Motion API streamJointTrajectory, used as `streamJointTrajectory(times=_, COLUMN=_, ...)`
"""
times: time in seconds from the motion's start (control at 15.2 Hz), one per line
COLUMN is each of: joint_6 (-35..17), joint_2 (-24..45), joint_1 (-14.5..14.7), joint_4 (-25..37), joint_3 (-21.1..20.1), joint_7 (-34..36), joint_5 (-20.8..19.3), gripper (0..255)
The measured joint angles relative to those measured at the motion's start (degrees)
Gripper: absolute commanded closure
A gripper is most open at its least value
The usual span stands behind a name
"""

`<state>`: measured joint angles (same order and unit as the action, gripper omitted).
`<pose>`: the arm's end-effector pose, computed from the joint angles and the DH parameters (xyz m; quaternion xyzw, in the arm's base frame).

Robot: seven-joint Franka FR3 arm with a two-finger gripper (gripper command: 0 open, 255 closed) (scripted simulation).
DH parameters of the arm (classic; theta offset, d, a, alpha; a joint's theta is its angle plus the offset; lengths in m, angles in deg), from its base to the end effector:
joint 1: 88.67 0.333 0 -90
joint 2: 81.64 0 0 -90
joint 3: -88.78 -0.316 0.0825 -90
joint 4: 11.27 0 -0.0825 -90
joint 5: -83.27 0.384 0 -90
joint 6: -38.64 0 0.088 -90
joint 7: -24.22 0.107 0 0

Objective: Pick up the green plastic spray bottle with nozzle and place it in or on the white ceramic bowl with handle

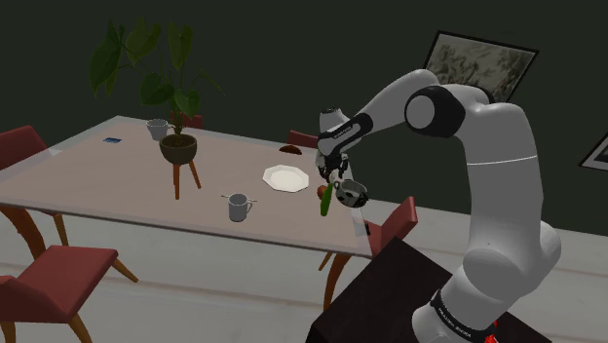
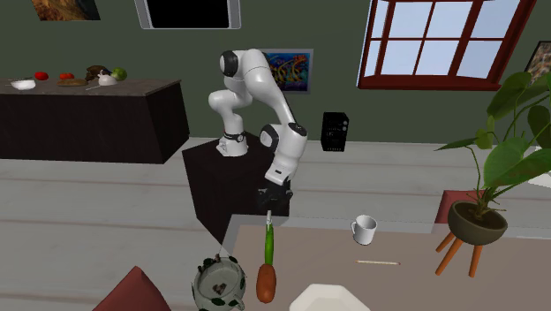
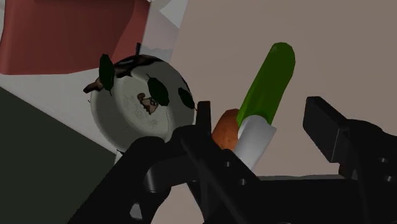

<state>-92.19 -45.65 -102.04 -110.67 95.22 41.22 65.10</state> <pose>0.6219 -0.2251 0.2147 0.9679 -0.1989 -0.0434 0.1473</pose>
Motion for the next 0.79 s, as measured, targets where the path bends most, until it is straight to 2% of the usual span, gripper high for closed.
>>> streamJointTrajectory(times=0.79, joint_6=1.05, joint_2=-1.00, joint_1=0.00, joint_4=0.09, joint_3=-0.05, joint_7=-0.36, joint_5=0.13, gripper=255)
